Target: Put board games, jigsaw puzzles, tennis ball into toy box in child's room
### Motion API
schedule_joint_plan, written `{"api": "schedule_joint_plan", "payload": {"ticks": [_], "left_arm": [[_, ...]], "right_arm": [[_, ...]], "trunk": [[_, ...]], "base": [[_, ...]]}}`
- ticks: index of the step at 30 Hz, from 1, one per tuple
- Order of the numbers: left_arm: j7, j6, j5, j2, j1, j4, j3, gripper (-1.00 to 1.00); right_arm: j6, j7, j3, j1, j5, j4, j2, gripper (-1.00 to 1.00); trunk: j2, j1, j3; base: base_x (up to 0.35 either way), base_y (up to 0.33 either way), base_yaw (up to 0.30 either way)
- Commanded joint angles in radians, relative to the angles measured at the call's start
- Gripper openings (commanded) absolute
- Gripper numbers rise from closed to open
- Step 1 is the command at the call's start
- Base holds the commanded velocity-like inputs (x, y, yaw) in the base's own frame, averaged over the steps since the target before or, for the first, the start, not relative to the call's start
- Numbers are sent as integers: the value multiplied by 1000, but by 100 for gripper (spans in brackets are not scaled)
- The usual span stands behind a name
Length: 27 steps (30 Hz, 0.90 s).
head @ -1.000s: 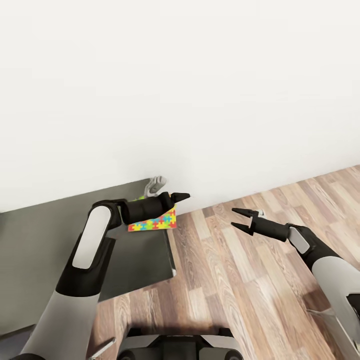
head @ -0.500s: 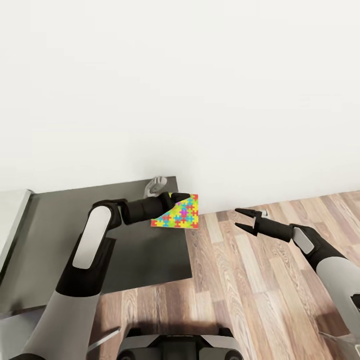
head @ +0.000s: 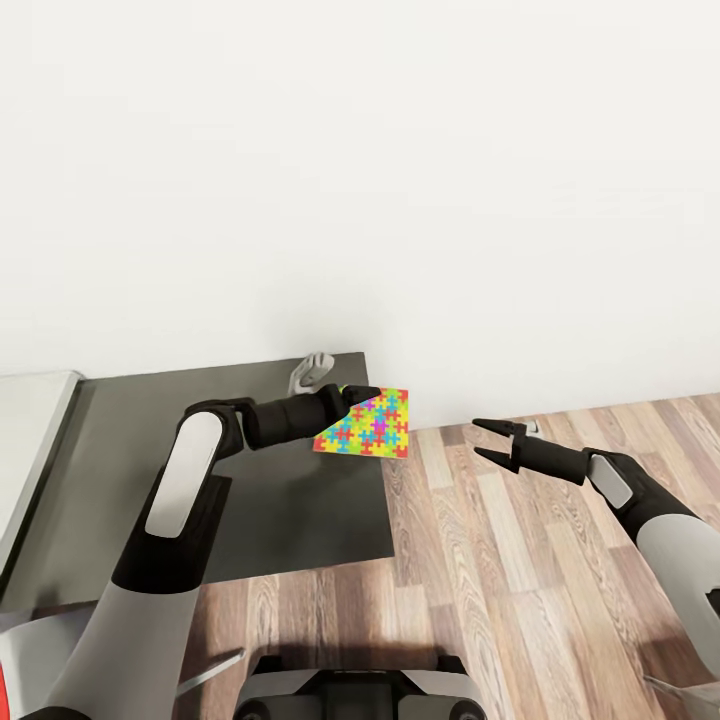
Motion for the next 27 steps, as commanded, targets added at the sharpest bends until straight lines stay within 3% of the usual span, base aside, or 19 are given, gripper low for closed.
{"api": "schedule_joint_plan", "payload": {"ticks": [1, 16, 27], "left_arm": [[11, 2, 10, 0, -1, -1, 0, 100], [6, 3, 7, 2, 6, -1, -1, 100], [-3, -1, -3, 10, 41, -2, -2, 100]], "right_arm": [[3, -2, 8, -1, -9, 0, -2, 100], [1, -12, 7, 0, -9, -1, -2, 100], [1, -14, 7, 0, -10, -2, -1, 100]], "trunk": [[-1, 0, -1], [-1, 0, -1], [-1, 0, -1]], "base": [[0, 0, 25], [0, 0, 10], [0, -68, 2]]}}
